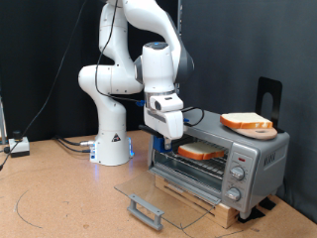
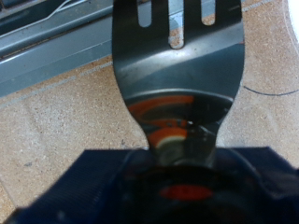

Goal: Make a piece of toast with the oven

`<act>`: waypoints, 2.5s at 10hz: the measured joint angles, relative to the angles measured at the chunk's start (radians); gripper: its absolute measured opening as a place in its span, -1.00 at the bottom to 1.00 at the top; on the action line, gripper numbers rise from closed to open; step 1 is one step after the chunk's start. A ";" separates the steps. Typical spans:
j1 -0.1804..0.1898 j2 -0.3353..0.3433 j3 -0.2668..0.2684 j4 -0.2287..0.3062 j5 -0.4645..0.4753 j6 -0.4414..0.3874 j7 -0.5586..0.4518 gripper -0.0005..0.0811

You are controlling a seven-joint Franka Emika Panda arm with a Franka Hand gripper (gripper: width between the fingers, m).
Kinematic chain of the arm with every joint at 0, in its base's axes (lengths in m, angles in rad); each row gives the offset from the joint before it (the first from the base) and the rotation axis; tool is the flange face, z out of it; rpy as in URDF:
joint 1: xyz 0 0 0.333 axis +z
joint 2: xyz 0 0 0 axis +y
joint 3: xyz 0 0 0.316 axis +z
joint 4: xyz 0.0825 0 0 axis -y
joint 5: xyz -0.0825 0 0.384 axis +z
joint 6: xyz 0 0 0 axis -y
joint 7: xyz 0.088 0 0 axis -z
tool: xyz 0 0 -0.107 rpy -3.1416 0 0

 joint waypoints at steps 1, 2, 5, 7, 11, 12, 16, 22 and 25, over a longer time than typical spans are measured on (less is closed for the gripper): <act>-0.001 -0.001 -0.010 0.000 0.010 0.000 0.000 0.03; -0.003 -0.003 -0.032 0.000 0.029 0.000 -0.009 0.03; -0.043 -0.004 -0.116 0.000 0.031 -0.022 -0.074 0.03; -0.081 -0.004 -0.158 0.003 0.015 -0.061 -0.105 0.03; -0.112 -0.004 -0.205 0.005 0.019 -0.065 -0.120 0.03; -0.095 -0.007 -0.220 0.009 0.084 -0.085 -0.160 0.03; -0.030 -0.109 -0.310 0.062 0.280 -0.270 -0.299 0.03; -0.044 -0.239 -0.301 0.126 0.234 -0.402 -0.185 0.03; 0.004 -0.239 -0.345 0.136 0.302 -0.558 -0.323 0.03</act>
